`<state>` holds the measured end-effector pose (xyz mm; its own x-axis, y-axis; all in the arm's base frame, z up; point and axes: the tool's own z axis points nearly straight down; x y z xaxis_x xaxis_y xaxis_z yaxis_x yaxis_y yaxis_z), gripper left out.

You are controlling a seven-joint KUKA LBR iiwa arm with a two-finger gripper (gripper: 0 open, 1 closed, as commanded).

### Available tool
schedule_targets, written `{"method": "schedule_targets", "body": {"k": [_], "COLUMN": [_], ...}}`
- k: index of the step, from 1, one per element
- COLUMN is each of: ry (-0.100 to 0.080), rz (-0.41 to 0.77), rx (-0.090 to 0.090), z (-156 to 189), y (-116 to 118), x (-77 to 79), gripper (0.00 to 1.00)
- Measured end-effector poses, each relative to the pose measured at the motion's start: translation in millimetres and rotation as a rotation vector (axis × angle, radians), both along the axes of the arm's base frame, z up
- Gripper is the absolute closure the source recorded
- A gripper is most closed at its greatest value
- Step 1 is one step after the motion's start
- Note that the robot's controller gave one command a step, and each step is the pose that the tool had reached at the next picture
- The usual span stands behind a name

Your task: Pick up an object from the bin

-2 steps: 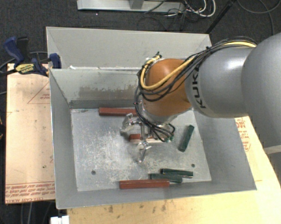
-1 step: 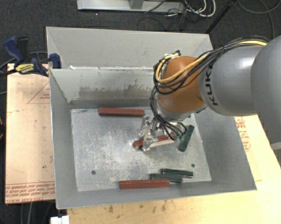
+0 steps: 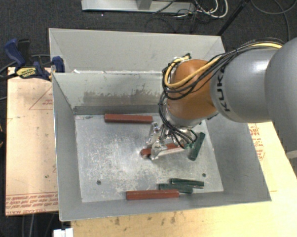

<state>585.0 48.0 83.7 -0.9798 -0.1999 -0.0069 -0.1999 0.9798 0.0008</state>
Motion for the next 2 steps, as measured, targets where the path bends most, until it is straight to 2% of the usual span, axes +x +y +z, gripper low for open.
{"method": "schedule_targets", "body": {"k": [1, 2], "ry": [0.0, 0.003], "rz": [-0.037, -0.038], "rx": [0.0, -0.001], "z": [166.9, 165.9], "y": [7.3, 7.3], "x": [0.5, -0.1], "gripper": [1.0, 1.0]}}
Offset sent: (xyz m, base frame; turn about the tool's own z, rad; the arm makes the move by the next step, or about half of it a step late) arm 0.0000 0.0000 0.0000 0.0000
